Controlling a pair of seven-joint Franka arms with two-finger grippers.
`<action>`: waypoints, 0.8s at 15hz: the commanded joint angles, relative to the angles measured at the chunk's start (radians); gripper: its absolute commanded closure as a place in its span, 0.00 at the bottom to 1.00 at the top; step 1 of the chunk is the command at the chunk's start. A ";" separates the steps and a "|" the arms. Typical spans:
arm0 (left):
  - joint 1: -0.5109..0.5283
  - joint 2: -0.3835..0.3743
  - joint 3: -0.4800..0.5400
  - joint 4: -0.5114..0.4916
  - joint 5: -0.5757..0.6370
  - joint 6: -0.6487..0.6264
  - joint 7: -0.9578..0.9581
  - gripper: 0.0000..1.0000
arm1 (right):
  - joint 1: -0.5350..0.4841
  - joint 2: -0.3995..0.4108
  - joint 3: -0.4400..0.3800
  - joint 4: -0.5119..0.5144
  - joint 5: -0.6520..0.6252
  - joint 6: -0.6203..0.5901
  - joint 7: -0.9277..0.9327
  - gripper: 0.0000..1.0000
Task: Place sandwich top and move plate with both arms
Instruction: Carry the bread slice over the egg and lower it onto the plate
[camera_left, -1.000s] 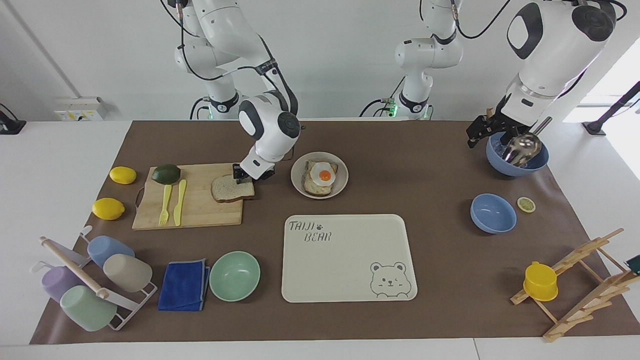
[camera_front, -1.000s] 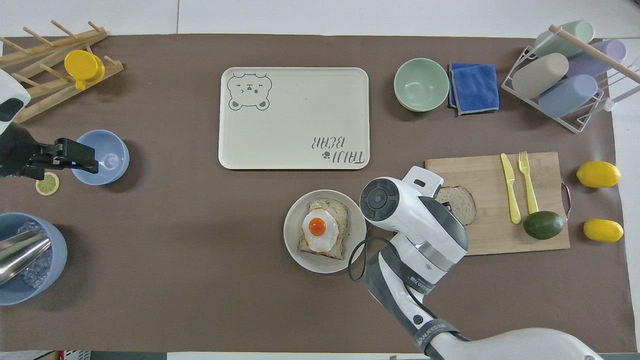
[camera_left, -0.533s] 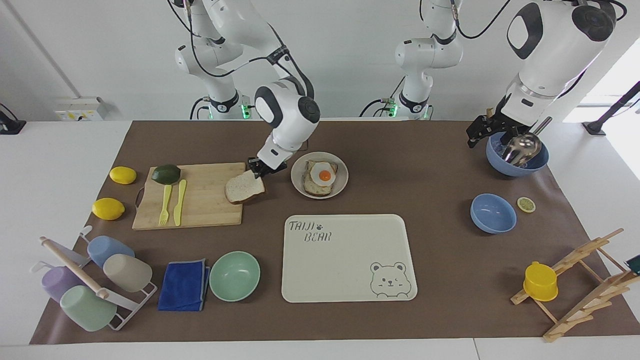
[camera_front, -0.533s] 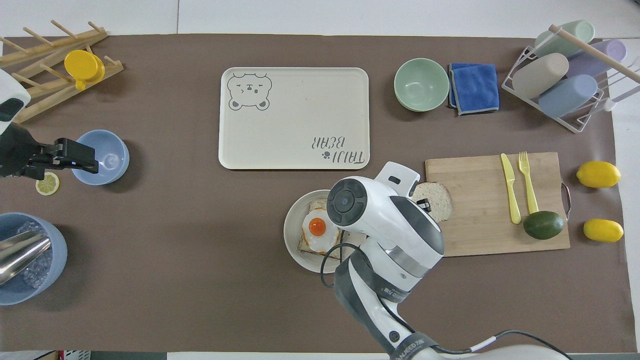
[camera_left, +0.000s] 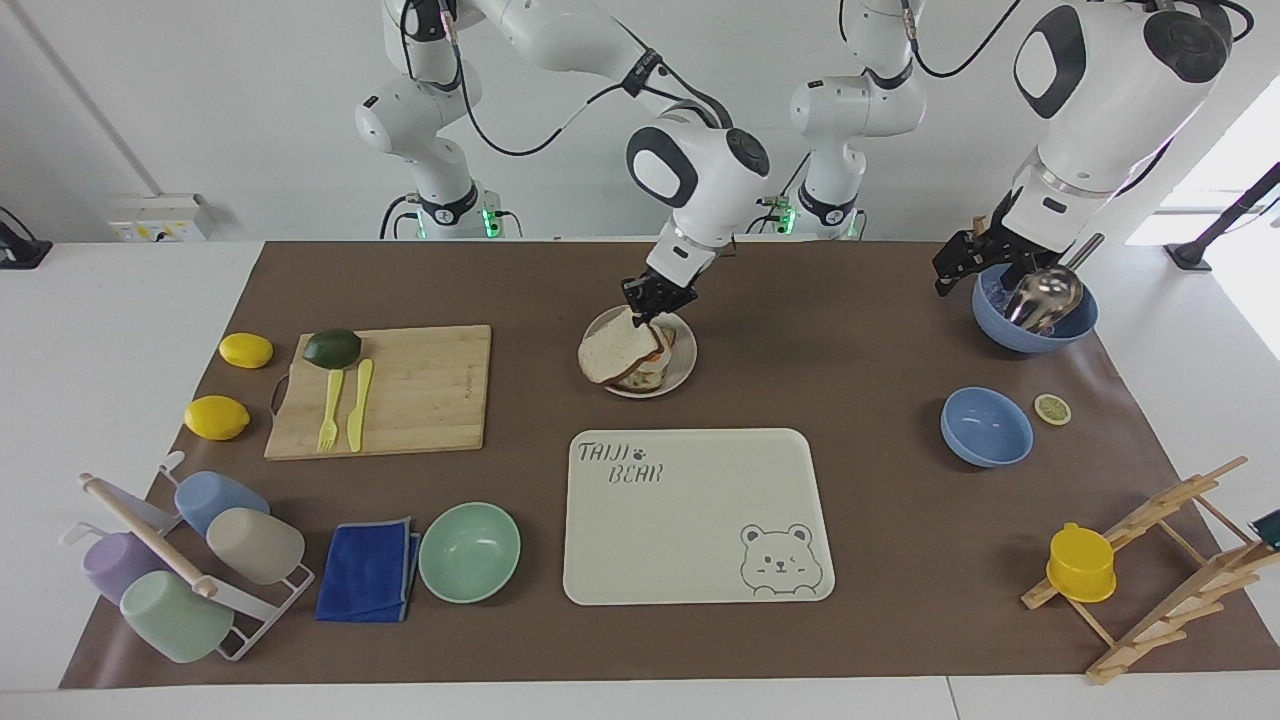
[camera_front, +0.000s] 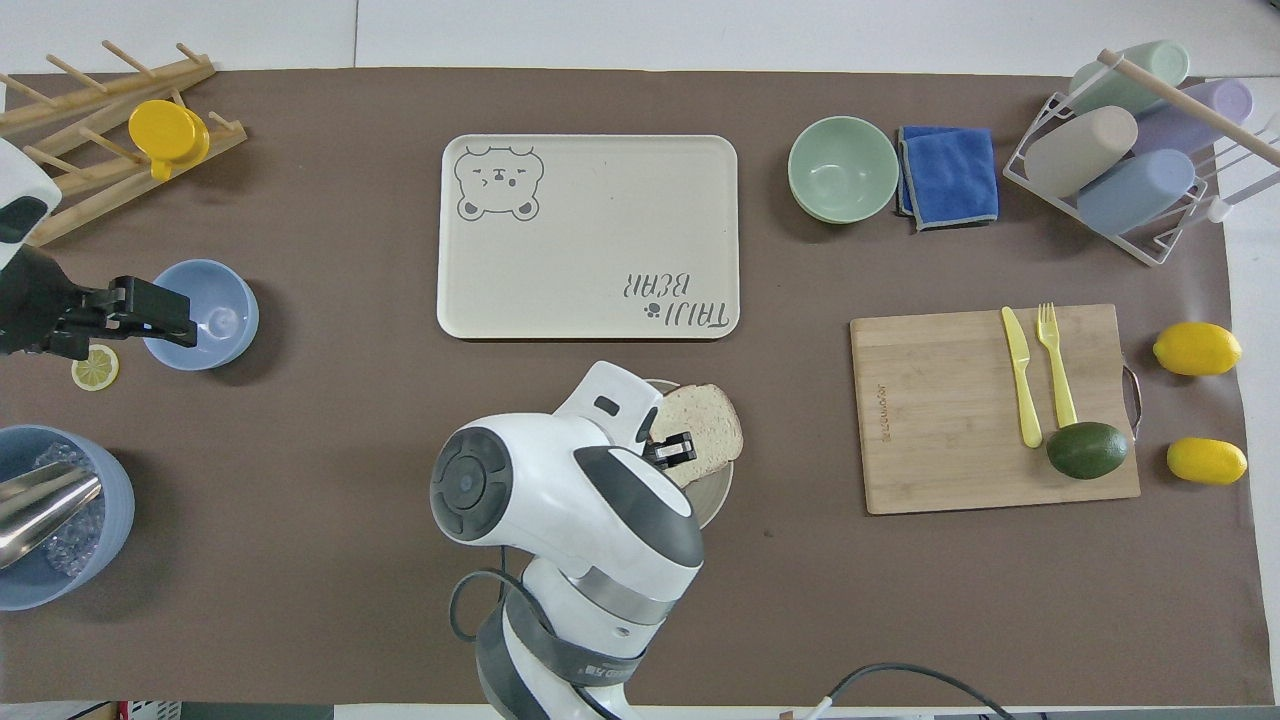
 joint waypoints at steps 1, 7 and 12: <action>0.009 -0.014 -0.007 0.002 0.017 -0.016 0.004 0.00 | 0.000 0.034 -0.001 0.045 0.015 0.002 0.022 1.00; 0.009 -0.014 -0.007 0.002 0.017 -0.016 0.004 0.00 | 0.014 0.028 0.030 -0.021 0.032 0.077 0.072 0.93; 0.009 -0.014 -0.007 0.002 0.017 -0.016 0.004 0.00 | 0.002 0.027 0.030 -0.009 0.073 0.109 0.072 0.00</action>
